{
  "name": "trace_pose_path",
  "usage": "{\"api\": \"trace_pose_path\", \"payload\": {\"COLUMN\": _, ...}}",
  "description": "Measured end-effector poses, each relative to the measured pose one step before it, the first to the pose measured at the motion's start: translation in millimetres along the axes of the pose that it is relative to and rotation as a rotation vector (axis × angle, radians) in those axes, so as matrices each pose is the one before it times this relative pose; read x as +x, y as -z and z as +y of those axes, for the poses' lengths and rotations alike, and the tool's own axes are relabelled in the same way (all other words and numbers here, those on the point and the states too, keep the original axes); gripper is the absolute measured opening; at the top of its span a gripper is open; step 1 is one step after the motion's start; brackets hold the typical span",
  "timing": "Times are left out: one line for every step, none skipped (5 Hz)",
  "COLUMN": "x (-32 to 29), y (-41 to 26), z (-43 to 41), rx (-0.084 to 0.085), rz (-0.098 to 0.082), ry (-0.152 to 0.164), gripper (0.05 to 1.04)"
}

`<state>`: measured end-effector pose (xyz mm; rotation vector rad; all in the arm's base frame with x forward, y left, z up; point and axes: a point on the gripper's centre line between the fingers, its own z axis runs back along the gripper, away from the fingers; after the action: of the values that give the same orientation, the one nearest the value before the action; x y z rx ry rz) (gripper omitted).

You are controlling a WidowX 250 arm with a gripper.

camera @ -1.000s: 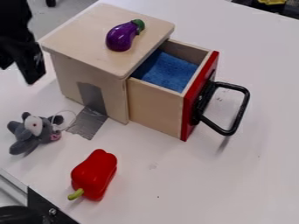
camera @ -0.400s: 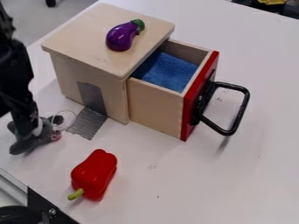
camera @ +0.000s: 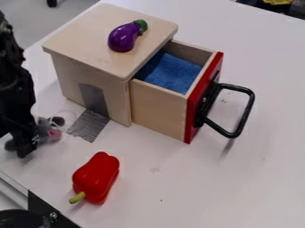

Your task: Put the teddy bear in the drawer

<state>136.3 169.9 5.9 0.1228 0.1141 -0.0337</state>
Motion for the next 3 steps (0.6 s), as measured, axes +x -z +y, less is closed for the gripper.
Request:
{"api": "trace_pose_path", "payload": {"x": 0.49, "y": 7.2, "z": 3.52, "rx": 0.0155, "rz": 0.017, "ry": -0.0168, "gripper": 0.96}}
{"api": "trace_pose_path", "payload": {"x": 0.98, "y": 0.25, "z": -0.57, "rx": 0.0039, "rz": -0.0042, "ry": -0.0124, "gripper": 0.694}}
{"api": "trace_pose_path", "payload": {"x": -5.57, "y": -9.39, "z": -13.96, "rx": -0.0219, "rz": -0.0083, "ry": -0.024, "gripper": 0.405}}
